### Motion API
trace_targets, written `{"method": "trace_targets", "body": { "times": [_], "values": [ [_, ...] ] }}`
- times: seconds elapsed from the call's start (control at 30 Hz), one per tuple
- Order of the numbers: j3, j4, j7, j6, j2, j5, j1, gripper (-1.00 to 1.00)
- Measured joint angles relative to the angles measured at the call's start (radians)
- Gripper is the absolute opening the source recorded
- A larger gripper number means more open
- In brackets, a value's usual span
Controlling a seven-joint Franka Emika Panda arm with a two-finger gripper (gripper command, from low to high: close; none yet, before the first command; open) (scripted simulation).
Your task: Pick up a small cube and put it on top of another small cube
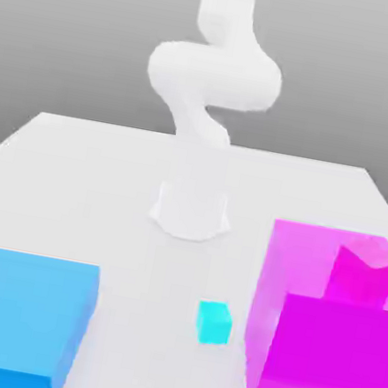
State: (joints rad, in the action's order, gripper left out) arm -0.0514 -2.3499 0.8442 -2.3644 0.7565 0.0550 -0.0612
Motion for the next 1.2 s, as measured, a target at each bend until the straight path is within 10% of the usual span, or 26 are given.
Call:
{"method": "trace_targets", "body": {
  "times": [0.5, 0.73, 0.97, 1.0, 1.2],
  "values": [
    [-0.526, -0.43, 0.532, -0.5, -0.505, 0.366, -0.362, 0.0],
    [-0.567, -0.458, 0.919, -0.481, -0.735, 0.004, -0.184, 0.0],
    [-0.245, -0.408, 1.276, -0.61, -0.993, -0.456, -0.382, 0.0],
    [-0.185, -0.399, 1.309, -0.637, -1.028, -0.499, -0.432, -1.0],
    [-0.154, -0.395, 1.325, -0.654, -1.045, -0.519, -0.459, -1.0]
  ]
}}
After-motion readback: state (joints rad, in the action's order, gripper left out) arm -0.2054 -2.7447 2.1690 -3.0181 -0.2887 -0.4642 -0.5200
